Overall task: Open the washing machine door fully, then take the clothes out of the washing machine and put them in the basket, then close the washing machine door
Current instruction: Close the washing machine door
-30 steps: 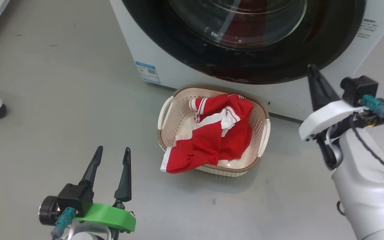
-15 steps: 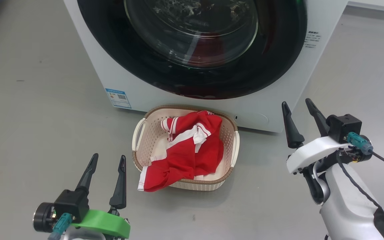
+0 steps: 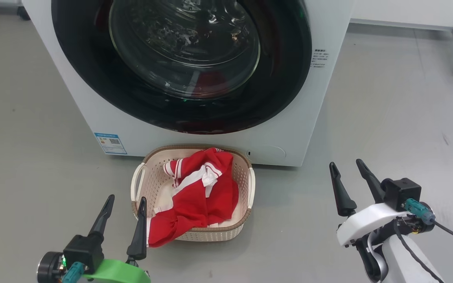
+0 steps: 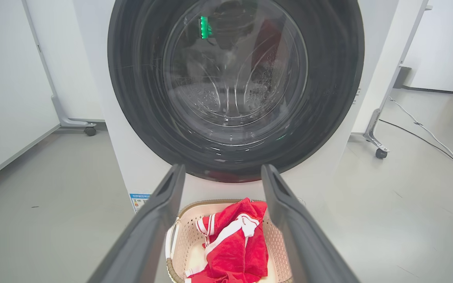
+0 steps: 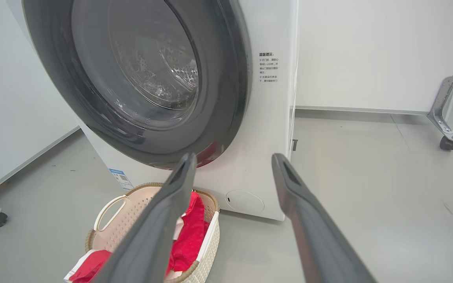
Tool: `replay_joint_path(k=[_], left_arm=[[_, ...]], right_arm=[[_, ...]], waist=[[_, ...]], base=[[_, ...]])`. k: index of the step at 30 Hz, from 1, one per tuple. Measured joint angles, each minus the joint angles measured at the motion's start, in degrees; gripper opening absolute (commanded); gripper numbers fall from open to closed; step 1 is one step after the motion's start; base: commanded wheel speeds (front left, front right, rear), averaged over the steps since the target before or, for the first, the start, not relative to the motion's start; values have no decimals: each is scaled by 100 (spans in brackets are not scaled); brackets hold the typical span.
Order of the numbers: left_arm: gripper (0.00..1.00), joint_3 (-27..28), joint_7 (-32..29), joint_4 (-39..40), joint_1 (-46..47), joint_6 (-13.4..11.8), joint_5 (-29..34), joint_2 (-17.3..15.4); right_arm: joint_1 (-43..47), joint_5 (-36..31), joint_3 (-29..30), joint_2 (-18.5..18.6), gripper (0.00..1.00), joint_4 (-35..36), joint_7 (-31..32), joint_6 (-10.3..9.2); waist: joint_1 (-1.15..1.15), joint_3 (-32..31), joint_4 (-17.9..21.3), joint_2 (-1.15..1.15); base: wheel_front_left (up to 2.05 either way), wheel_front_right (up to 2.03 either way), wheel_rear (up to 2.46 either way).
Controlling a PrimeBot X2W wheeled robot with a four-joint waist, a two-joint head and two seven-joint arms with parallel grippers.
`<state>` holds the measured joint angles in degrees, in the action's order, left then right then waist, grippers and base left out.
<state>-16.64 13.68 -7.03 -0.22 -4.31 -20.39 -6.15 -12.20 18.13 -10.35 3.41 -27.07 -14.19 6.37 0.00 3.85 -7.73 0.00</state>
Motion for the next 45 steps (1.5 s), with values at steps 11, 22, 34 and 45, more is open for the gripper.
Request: replay_joint_path(k=[11,22,34,45], left_arm=[[100,36,-9,45,-237,-2,-2,-15],[100,38,-105,92,-443,-29,-2,-27],[100,14,-152,188,-578,-53,-3,-27],[100,11,-183,248,-617,-75,-2,-29]], right_arm=[[592,-9,-83,-32,100,441,0,-154],[1099,-13,-90,-60,100,747,0,-257],[1461,-56,-121,-77,100,1043,0,-357],[1584,-55,-140,-82,100,1199,0,-417]], waist=[[0,-189,349,0],[0,-323,552,0],[0,-445,622,0],[0,-454,651,0]], base=[[0,0,0],[0,0,0],[0,0,0],[0,0,0]])
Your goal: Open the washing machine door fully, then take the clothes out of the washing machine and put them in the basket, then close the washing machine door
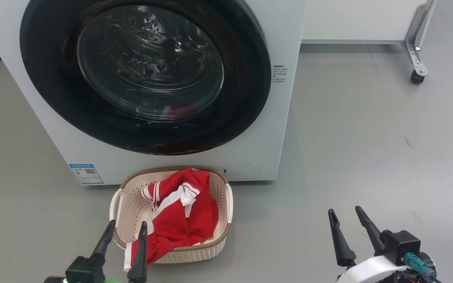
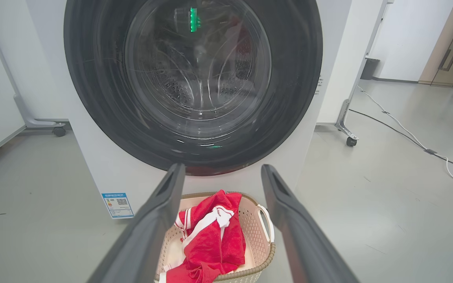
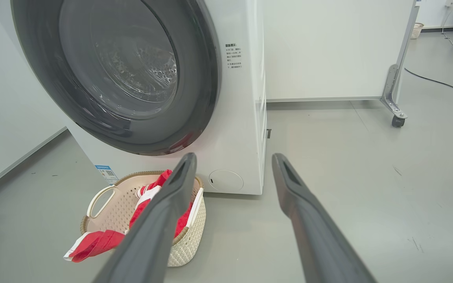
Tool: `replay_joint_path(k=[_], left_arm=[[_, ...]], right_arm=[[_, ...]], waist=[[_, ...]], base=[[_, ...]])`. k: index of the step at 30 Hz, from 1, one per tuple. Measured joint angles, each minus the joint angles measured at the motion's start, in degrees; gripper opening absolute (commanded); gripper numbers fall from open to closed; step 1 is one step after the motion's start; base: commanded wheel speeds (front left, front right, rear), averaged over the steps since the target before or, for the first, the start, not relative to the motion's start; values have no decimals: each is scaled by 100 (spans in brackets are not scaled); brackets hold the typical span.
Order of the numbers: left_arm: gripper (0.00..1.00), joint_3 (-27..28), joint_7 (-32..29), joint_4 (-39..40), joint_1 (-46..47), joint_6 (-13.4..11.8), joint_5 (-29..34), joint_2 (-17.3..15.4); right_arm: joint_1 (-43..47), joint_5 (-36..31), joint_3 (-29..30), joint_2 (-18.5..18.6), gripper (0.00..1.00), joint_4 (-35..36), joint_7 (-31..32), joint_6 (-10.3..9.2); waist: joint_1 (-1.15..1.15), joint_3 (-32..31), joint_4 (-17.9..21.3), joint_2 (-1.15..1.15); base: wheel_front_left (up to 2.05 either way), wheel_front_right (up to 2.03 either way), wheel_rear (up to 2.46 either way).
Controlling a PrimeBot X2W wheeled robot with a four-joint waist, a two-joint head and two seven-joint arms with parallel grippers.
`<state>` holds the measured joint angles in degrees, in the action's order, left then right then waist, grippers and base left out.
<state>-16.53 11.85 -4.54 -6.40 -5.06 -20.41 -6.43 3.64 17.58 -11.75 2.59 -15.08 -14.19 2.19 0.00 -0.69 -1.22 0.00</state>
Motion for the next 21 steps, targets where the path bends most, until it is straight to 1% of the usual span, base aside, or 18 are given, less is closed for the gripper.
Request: replay_joint_path(k=[11,13,21], left_arm=[[100,5,-53,121,-10,-21,0,-13],[100,8,-53,131,-12,-21,0,-16],[100,9,-70,155,-16,-27,0,-21]], right_arm=[[98,0,-45,-3,100,154,0,-45],[127,0,-48,-3,100,172,0,-77],[163,1,-80,-4,100,233,0,-83]], waist=[[0,21,-1,0],[0,24,2,0],[0,32,11,0]], base=[[0,0,0],[0,0,0],[0,0,0]])
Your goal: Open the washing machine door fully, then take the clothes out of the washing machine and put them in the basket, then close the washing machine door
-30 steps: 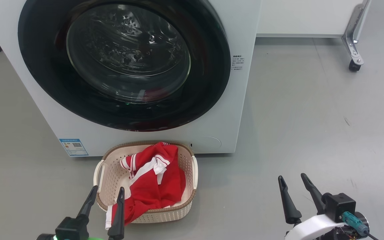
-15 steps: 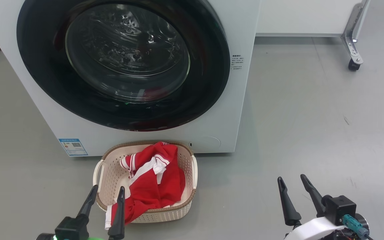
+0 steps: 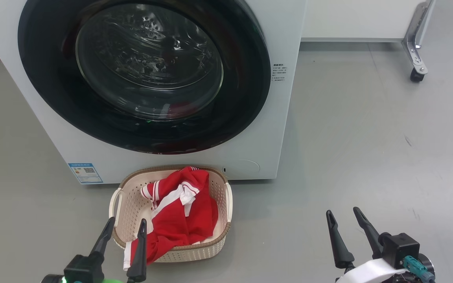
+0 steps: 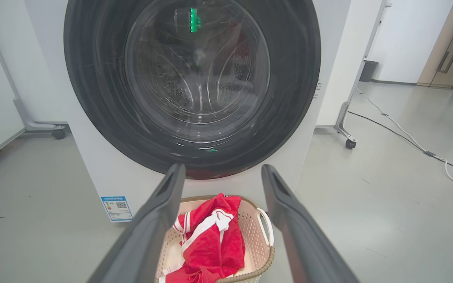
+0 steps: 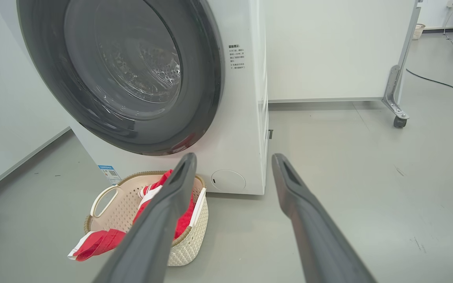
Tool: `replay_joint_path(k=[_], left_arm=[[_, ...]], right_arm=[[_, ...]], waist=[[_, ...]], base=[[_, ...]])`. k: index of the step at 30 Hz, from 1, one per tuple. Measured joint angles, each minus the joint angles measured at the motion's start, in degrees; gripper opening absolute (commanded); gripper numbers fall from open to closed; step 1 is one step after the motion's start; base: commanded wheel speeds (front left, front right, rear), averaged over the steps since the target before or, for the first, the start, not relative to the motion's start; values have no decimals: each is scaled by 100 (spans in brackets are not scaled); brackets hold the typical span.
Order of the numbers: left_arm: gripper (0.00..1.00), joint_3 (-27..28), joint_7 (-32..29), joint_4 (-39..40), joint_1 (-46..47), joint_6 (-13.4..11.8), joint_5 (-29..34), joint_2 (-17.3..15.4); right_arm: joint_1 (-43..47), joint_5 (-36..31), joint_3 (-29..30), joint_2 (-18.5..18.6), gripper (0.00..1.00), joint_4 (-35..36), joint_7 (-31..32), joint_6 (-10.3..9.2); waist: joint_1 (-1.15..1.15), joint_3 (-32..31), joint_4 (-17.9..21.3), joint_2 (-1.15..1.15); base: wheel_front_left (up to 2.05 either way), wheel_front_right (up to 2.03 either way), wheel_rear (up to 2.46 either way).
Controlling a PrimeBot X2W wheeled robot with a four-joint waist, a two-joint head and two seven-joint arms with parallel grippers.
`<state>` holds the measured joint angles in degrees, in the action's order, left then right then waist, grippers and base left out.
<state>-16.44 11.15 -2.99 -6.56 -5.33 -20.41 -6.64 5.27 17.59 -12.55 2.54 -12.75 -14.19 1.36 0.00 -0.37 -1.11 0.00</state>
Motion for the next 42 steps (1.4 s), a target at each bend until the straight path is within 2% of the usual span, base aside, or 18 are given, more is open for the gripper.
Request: replay_joint_path(k=[9,10,21,42], left_arm=[[100,0,-7,43,-2,-1,0,0],[0,1,-8,47,-2,-1,0,0],[0,-88,-8,-438,-172,11,-92,125],[0,223,-241,-398,-158,215,-1715,171]], right_arm=[[5,31,-13,-1,100,25,0,-2],[5,38,-14,-1,0,29,0,-2],[263,125,-55,-68,0,-423,27,4],[227,1809,238,-57,0,-226,290,59]], waist=[[0,8,4,0],[0,9,3,0],[0,13,8,0],[0,30,30,0]], base=[[0,0,0],[0,0,0],[0,0,0],[0,0,0]])
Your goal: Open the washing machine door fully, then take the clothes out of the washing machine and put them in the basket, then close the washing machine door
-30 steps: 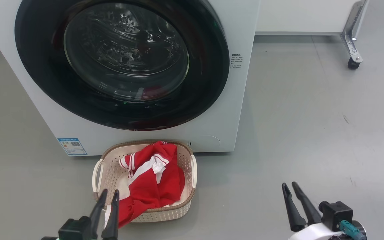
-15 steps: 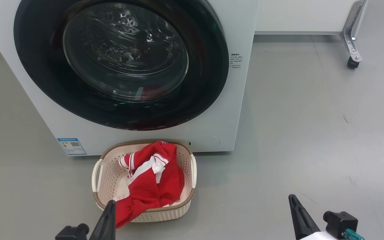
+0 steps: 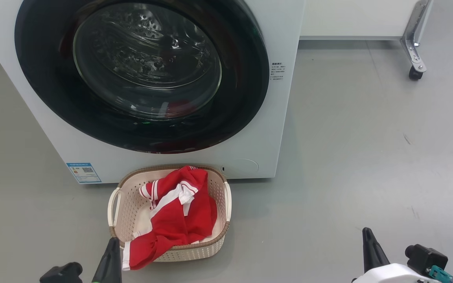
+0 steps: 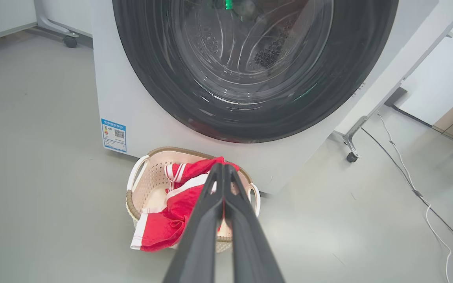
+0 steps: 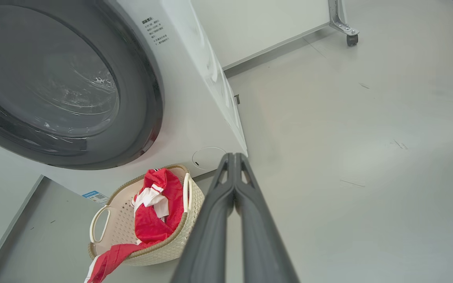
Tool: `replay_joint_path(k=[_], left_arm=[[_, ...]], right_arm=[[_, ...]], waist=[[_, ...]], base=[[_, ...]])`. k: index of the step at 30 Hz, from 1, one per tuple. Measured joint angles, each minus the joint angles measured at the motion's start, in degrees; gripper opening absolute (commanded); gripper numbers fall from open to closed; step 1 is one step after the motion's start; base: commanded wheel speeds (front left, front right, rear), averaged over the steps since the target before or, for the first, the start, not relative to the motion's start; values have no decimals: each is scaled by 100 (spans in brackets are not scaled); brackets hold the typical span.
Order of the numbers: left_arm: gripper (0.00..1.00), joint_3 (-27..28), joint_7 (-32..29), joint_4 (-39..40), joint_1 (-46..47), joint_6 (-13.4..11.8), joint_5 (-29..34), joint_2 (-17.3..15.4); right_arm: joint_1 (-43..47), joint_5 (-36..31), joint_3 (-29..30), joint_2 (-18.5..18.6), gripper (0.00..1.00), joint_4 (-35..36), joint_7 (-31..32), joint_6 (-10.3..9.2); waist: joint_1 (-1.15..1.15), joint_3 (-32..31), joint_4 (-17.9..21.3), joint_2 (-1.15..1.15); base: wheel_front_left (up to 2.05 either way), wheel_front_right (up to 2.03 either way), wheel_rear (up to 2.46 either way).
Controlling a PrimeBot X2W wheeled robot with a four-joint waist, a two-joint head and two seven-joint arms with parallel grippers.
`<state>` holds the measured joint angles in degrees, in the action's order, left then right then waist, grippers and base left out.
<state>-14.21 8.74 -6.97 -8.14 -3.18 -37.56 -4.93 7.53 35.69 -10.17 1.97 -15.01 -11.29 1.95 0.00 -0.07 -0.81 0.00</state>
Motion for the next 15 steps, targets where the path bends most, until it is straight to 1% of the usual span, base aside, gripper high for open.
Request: replay_joint_path(k=[6,15], left_arm=[[0,118,-110,-16,24,53,-434,-2],[0,279,-221,-91,154,152,-1114,-5]], right_arm=[[-24,456,92,36,0,21,118,42],[-141,1156,237,87,0,45,267,52]], waist=[[0,4,6,0],[0,8,15,0]], base=[[0,0,0],[0,0,0]])
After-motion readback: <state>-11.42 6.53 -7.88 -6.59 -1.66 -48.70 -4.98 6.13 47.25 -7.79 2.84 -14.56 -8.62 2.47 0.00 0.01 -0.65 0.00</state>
